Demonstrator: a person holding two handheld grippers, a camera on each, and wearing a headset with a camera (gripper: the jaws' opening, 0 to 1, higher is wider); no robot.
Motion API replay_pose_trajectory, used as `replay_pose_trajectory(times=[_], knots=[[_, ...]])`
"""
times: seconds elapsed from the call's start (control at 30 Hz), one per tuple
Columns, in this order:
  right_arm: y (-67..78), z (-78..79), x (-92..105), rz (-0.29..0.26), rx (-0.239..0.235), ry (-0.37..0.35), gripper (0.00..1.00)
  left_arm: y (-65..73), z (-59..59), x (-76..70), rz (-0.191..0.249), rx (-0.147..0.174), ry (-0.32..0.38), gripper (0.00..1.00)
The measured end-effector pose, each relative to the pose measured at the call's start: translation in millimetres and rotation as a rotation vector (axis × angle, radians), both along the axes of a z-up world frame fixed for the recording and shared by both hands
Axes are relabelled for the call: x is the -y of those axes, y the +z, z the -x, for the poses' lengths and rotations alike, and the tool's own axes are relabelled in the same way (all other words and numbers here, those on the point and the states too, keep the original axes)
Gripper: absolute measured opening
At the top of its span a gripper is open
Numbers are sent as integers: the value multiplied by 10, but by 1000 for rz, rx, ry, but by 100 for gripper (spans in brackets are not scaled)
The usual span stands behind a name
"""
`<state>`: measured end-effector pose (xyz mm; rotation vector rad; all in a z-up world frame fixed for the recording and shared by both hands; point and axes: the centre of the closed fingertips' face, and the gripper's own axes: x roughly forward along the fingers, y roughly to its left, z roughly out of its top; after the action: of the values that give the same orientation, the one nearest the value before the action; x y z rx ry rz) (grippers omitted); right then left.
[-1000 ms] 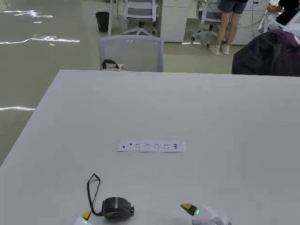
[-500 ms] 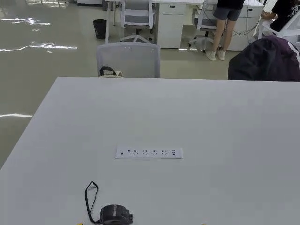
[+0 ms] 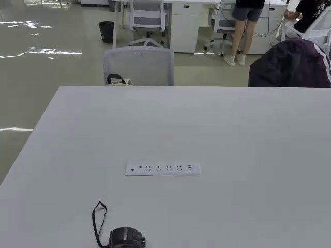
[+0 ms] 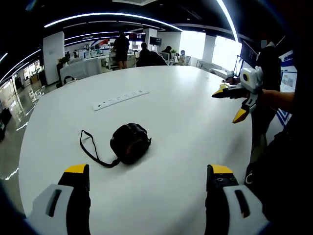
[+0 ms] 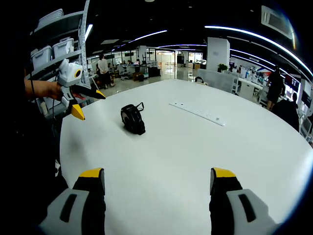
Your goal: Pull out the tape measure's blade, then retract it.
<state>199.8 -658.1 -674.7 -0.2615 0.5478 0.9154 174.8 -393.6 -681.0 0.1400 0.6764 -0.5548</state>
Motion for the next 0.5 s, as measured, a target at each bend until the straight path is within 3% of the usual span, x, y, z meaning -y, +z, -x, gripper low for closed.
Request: replay_pose_trajectory(times=[0.23,0.5], knots=[[-7,19,53,-7,-5,-14,93,55,9,-104,-6,9,12,99],[20,44,85,-15,2,-16,95,50,52,-120,-14,8,-5,99]])
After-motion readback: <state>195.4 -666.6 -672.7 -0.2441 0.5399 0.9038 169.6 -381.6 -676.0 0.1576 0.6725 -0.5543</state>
